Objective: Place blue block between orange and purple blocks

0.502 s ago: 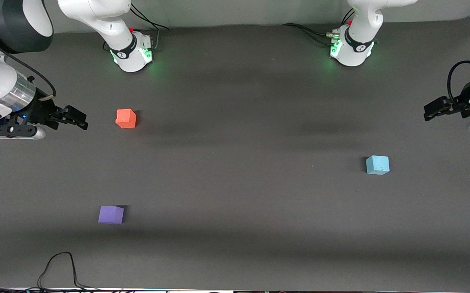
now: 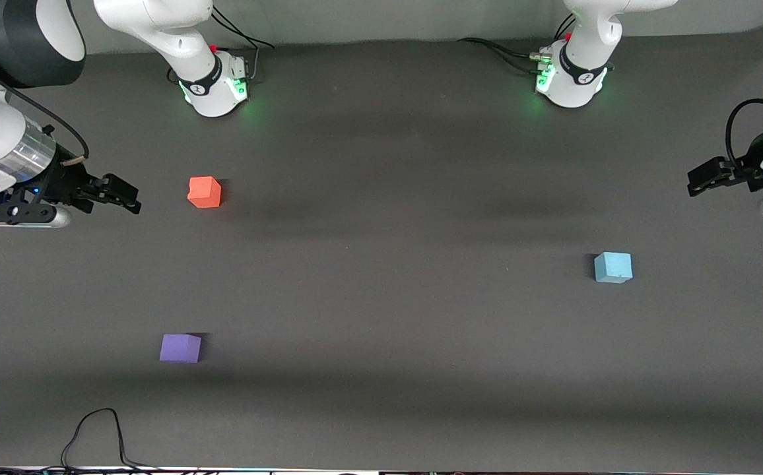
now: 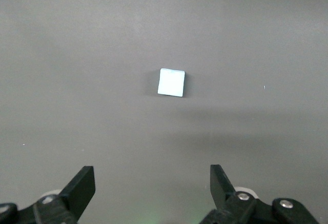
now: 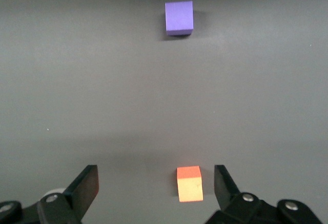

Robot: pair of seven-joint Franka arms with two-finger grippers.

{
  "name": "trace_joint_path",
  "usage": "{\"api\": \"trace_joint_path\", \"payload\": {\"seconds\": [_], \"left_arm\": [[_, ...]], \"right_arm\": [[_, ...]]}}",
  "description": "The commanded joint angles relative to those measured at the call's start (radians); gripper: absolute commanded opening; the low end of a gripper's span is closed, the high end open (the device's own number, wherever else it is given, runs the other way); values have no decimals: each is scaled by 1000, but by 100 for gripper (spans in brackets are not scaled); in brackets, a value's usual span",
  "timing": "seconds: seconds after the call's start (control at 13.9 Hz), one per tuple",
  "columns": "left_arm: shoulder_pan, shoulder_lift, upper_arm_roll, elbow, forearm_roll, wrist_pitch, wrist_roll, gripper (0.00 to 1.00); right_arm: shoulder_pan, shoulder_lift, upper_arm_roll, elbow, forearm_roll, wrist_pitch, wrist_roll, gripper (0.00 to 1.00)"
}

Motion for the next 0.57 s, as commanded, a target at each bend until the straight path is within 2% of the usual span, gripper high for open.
{"api": "trace_joint_path", "payload": {"seconds": [0.0, 0.07, 0.5], "left_arm": [[7, 16, -8, 37, 7, -27, 5, 100], [8, 16, -8, 37, 7, -27, 8, 100], [11, 19, -5, 31, 7, -60, 12, 100]], "right_arm": [[1, -7, -15, -5, -8, 19, -15, 100], [3, -7, -32, -5, -5, 18, -15, 100], [4, -9, -37, -5, -5, 12, -38, 100]]}}
